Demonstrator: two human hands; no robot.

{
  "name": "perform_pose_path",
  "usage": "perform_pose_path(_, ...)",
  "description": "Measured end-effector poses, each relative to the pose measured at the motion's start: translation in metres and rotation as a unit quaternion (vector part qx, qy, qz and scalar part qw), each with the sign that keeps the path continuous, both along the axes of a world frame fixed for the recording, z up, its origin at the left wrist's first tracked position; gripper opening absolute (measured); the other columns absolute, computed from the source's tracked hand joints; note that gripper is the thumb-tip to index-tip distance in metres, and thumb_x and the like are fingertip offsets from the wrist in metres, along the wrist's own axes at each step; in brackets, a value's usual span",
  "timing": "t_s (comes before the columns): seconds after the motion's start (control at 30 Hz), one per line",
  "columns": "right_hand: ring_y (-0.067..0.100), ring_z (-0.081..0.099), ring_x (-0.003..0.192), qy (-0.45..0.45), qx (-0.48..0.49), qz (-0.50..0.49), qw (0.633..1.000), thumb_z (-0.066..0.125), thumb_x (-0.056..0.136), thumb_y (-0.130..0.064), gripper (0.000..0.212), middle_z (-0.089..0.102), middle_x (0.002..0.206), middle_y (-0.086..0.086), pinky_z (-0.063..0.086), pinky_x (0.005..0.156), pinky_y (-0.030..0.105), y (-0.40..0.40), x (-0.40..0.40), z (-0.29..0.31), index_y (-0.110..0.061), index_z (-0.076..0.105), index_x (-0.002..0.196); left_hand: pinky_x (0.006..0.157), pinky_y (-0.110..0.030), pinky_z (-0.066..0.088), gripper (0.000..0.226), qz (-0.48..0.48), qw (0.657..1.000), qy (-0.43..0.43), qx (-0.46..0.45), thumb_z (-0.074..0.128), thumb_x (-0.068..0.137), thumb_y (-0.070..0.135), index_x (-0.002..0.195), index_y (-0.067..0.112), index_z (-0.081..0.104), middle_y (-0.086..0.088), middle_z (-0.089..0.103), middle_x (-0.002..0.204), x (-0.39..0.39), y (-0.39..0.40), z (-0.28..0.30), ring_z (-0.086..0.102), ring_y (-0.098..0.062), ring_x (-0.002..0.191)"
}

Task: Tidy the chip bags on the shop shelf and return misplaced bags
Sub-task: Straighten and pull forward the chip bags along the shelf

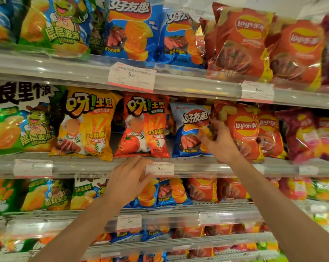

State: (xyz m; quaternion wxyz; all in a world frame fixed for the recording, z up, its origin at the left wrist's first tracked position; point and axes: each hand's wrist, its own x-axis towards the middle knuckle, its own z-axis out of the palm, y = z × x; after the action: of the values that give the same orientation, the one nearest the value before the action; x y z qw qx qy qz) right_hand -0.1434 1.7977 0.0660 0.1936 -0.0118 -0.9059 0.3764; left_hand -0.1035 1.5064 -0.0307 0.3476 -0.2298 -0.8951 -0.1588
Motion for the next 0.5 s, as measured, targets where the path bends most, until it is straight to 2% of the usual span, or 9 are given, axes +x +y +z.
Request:
perform_pose_path(0.07, 0.022, 0.051, 0.13, -0.035, -0.049, 0.02, 0.998, 0.076, 0.057, -0.078, 0.103, 0.05, 0.137, 0.0, 0.048, 0.106, 0.049, 0.006, -0.014, -0.014, -0.041, 0.031, 0.142, 0.056, -0.026, 0.048, 0.037, -0.003, 1.0, 0.003, 0.005, 0.083, 0.075, 0.035, 0.106, 0.024, 0.067, 0.008, 0.065, 0.089, -0.001, 0.0, 0.0, 0.065, -0.015, 0.078)
perform_pose_path(0.17, 0.021, 0.049, 0.134, -0.039, -0.083, 0.06, 0.994, 0.083, 0.052, -0.075, 0.11, 0.053, 0.14, -0.005, 0.047, 0.107, 0.049, 0.017, -0.038, -0.034, -0.054, 0.024, 0.142, 0.056, -0.026, 0.048, 0.036, -0.004, 1.0, 0.0, 0.009, 0.081, 0.077, 0.036, 0.108, 0.025, 0.067, 0.009, 0.064, 0.091, -0.001, -0.001, -0.003, 0.063, -0.014, 0.078)
perform_pose_path(0.27, 0.018, 0.057, 0.128, -0.015, -0.106, 0.076, 0.991, 0.09, 0.053, -0.062, 0.116, 0.055, 0.14, -0.002, 0.051, 0.104, 0.048, 0.012, -0.04, -0.035, -0.047, 0.025, 0.148, 0.055, -0.026, 0.049, 0.035, -0.002, 1.0, -0.006, 0.014, 0.08, 0.078, 0.037, 0.109, 0.026, 0.067, 0.01, 0.063, 0.091, -0.001, -0.001, -0.004, 0.063, -0.014, 0.078)
perform_pose_path(0.37, 0.02, 0.055, 0.128, 0.018, -0.12, 0.054, 0.991, 0.086, 0.049, -0.071, 0.114, 0.054, 0.139, 0.0, 0.05, 0.104, 0.047, 0.009, -0.039, -0.034, -0.05, 0.028, 0.146, 0.054, -0.025, 0.048, 0.035, 0.002, 1.0, -0.01, 0.017, 0.08, 0.078, 0.037, 0.109, 0.027, 0.066, 0.011, 0.062, 0.09, -0.001, 0.0, -0.004, 0.062, -0.013, 0.076)
perform_pose_path(0.43, 0.02, 0.054, 0.129, 0.044, -0.124, 0.044, 0.99, 0.084, 0.054, -0.072, 0.107, 0.054, 0.139, 0.0, 0.049, 0.105, 0.048, 0.002, -0.036, -0.034, -0.05, 0.031, 0.145, 0.053, -0.025, 0.048, 0.035, 0.0, 1.0, -0.013, 0.019, 0.08, 0.078, 0.037, 0.109, 0.027, 0.066, 0.011, 0.062, 0.091, -0.001, 0.0, -0.004, 0.063, -0.013, 0.076)
perform_pose_path(0.5, 0.016, 0.048, 0.132, 0.06, -0.111, 0.029, 0.992, 0.084, 0.066, -0.062, 0.103, 0.05, 0.141, 0.002, 0.043, 0.111, 0.044, -0.012, -0.026, -0.03, -0.041, 0.03, 0.151, 0.054, -0.025, 0.048, 0.035, -0.001, 1.0, -0.013, 0.019, 0.079, 0.079, 0.038, 0.109, 0.027, 0.066, 0.01, 0.063, 0.092, -0.001, 0.0, -0.003, 0.063, -0.013, 0.078)
